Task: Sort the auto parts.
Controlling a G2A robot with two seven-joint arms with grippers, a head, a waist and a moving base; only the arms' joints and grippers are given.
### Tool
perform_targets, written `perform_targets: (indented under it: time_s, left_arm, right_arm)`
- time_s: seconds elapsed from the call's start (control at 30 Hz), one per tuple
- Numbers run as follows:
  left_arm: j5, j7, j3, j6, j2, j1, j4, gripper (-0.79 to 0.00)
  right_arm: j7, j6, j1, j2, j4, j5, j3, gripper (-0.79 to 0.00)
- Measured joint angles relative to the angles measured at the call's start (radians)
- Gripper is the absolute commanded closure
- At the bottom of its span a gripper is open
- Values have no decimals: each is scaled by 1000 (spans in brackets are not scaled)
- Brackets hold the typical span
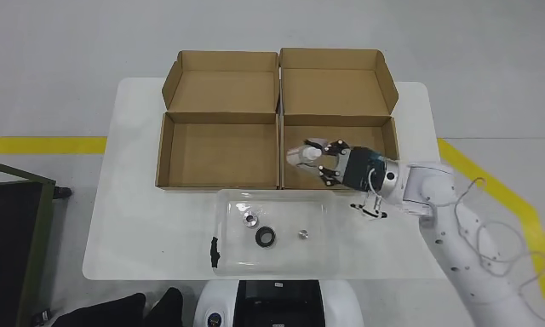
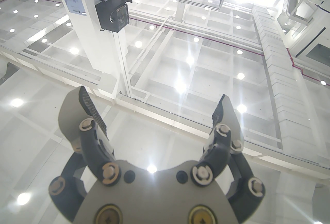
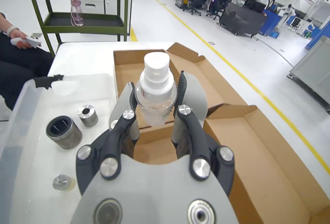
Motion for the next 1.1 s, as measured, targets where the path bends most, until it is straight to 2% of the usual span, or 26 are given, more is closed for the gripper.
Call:
perform_targets:
  time_s: [0.5, 0.63, 0.93, 0.97, 1.03, 1.07, 1.1]
  left_arm:
    - [0, 0, 0, 0, 0, 0, 0, -785]
    - [0, 0, 0, 0, 0, 0, 0, -785]
    - [0, 0, 0, 0, 0, 0, 0, -785]
    - [0, 0, 0, 0, 0, 0, 0, -785]
    - [0, 0, 0, 0, 0, 0, 0, -785]
    - [0, 0, 0, 0, 0, 0, 0, -785]
    - [0, 0, 0, 0, 0, 0, 0, -785]
  right_arm:
    - [41, -5, 149, -35, 300, 11, -123, 0]
    - [97, 15, 187, -41, 314, -93, -160, 0]
    - [60, 30, 226, -61, 398, -65, -205, 0]
    - [57, 31, 229, -62, 405, -63, -208, -40]
    - [51, 33, 235, -65, 419, -63, -214, -329]
    - [48, 34, 236, -66, 424, -64, -216, -505]
    - [45, 35, 238, -67, 430, -64, -218, -785]
